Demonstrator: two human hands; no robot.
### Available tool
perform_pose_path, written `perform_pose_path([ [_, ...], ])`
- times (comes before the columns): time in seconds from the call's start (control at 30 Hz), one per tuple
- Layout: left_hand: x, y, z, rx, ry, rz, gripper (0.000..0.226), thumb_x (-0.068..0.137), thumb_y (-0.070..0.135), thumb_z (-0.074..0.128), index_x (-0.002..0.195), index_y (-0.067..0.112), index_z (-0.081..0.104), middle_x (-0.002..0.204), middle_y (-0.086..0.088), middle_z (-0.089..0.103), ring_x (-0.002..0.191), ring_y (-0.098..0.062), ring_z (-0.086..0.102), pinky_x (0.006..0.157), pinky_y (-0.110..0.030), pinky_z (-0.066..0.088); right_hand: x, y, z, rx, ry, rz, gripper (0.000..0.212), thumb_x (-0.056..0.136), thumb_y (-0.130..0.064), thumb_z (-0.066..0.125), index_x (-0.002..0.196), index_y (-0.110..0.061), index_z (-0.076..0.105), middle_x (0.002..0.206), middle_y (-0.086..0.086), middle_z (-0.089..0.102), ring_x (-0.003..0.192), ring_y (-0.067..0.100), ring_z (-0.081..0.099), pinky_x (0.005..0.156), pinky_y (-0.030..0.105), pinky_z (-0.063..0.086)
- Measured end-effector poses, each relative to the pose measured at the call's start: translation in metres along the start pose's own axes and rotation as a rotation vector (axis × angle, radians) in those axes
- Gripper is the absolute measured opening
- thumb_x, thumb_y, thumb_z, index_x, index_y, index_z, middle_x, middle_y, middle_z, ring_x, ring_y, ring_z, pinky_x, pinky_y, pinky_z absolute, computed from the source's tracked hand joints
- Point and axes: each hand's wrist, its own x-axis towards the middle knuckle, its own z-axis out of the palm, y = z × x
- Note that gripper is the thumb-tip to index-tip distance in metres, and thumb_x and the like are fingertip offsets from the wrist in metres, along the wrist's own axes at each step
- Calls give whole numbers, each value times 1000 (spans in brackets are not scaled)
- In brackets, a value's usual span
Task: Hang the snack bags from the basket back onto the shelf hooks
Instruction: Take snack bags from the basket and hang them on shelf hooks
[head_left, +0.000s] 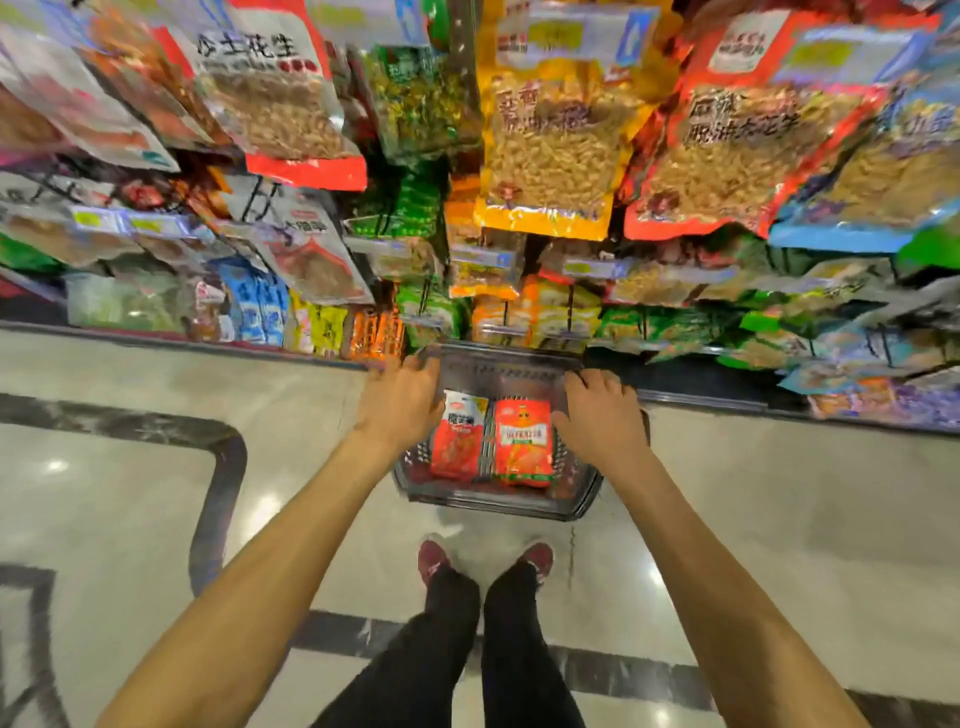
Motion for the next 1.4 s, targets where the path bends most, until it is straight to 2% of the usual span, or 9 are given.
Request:
perform_pose_path([
  [0.37, 113, -11, 242, -99, -238, -54, 42, 94, 32, 54, 130, 11, 51, 123, -19, 61, 117, -40, 55, 91, -46, 48, 117, 2, 236, 62, -316, 66, 51, 93, -33, 52, 140, -13, 45, 143, 16, 44, 133, 37, 40, 107, 50, 37],
  [0.63, 213, -46, 440, -125, -374, -121, 59, 93, 53, 46, 130, 8, 54, 122, -27, 62, 114, -46, 58, 94, -53, 50, 213, 26, 434, 103, -474, 128, 48, 97, -41, 46, 136, -15, 50, 140, 19, 50, 126, 38, 50, 101, 46, 44],
  [0.8, 263, -53, 528, -143, -428, -178, 44, 93, 31, 57, 128, 5, 54, 126, -24, 61, 118, -41, 58, 97, -48, 49, 259, 44, 521, 105, -517, 213, 47, 98, -40, 45, 137, -15, 46, 137, 19, 51, 124, 36, 53, 99, 44, 45],
  [1.03, 312, -53, 597, -468, -436, -444, 45, 84, 12, 66, 126, -3, 58, 126, -22, 63, 118, -36, 61, 92, -40, 50, 294, 55, 585, 314, -511, 413, 61, 95, -46, 52, 140, -9, 37, 137, 19, 54, 123, 37, 54, 99, 41, 45],
  [1.13, 319, -44, 604, -649, -342, -607, 60, 87, 19, 68, 134, -6, 40, 129, -25, 59, 121, -39, 57, 95, -42, 47, 294, 61, 589, 568, -432, 547, 60, 87, -41, 65, 135, -11, 45, 123, 8, 63, 109, 29, 63, 88, 30, 50],
  [1.2, 319, -40, 605, -757, -346, -637, 58, 83, 23, 73, 130, -1, 48, 124, -21, 63, 114, -35, 62, 92, -40, 51, 293, 62, 586, 702, -348, 635, 63, 84, -32, 74, 131, -6, 42, 119, 8, 62, 108, 28, 63, 79, 26, 46],
  [1.3, 322, -36, 618, -931, -455, -594, 61, 72, 23, 86, 126, 6, 63, 121, -11, 68, 109, -28, 66, 95, -36, 52, 287, 63, 581, 918, -367, 757, 100, 62, -38, 90, 137, 0, 37, 118, 9, 63, 108, 27, 64, 84, 28, 51],
  [1.33, 324, -34, 623, -952, -480, -577, 65, 71, 24, 88, 128, 9, 62, 124, -10, 67, 113, -27, 65, 100, -39, 50, 288, 65, 586, 1000, -386, 765, 96, 58, -41, 92, 134, -3, 48, 117, 8, 67, 103, 24, 67, 86, 32, 55],
  [1.4, 325, -29, 631, -875, -508, -518, 62, 77, 31, 83, 131, 11, 60, 130, -10, 65, 119, -27, 61, 104, -39, 47, 288, 59, 584, 1059, -454, 724, 40, 74, -31, 85, 106, -16, 67, 109, 7, 72, 92, 21, 69, 82, 35, 58],
])
